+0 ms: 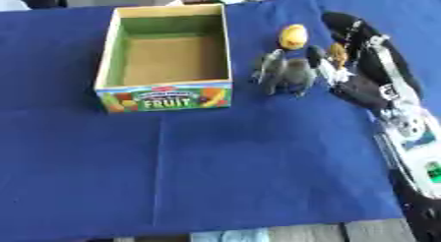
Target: Pick up objects on the table and place them in the box.
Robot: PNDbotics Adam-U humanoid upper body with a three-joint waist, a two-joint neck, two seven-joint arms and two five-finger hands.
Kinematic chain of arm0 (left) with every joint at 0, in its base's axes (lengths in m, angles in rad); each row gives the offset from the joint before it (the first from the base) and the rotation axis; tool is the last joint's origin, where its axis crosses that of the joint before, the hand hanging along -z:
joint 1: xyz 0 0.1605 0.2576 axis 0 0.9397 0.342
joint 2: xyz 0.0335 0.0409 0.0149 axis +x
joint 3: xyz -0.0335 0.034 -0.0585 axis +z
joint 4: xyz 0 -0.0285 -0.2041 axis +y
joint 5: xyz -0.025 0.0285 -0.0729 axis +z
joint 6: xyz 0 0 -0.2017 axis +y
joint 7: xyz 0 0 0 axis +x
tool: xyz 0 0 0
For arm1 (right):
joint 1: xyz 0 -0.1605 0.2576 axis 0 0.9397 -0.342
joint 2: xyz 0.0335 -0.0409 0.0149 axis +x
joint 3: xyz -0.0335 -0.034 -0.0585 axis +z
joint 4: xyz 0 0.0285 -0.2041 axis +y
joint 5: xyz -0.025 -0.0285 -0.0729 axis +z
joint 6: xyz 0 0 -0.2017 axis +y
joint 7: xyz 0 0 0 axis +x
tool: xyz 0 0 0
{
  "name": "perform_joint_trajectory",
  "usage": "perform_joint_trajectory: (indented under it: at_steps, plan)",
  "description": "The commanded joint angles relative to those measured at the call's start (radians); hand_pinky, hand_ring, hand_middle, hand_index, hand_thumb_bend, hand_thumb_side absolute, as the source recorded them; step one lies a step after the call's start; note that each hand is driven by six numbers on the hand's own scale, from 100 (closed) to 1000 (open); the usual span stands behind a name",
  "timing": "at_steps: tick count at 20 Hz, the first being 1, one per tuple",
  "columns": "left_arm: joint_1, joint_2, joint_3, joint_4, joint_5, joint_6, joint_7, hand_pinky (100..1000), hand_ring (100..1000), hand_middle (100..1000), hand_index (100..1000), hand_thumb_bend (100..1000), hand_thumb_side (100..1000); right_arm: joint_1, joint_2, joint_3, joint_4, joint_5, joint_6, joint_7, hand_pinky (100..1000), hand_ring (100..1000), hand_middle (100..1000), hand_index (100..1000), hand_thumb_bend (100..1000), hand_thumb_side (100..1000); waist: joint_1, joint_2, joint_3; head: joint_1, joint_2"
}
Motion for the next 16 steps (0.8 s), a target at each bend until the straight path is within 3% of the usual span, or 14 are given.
perform_joint_trajectory:
  at_steps: [1, 8, 16]
  plan:
    - [-0.01, 0.021, 0.002, -0.019, 0.001, 0.0, 0.002, 583, 588, 637, 720, 202, 501, -0.014, -0.029, -0.01, -0.006, 0.006, -0.002, 0.0, 1000, 961, 859, 878, 305, 338, -0.001, -0.017, -0.001, -0.003, 0.006]
    - [-0.008, 0.023, 0.001, -0.019, 0.001, 0.001, 0.0, 583, 588, 639, 720, 202, 501, -0.018, -0.085, -0.006, 0.0, 0.022, -0.017, 0.008, 1000, 960, 854, 879, 307, 332, -0.002, -0.02, -0.001, -0.004, 0.007]
    - [-0.006, 0.028, -0.001, -0.019, 0.0, 0.002, -0.002, 584, 588, 640, 720, 202, 501, -0.03, -0.235, 0.026, 0.026, 0.044, -0.068, 0.037, 1000, 959, 848, 881, 308, 329, -0.005, -0.022, 0.001, -0.008, 0.012]
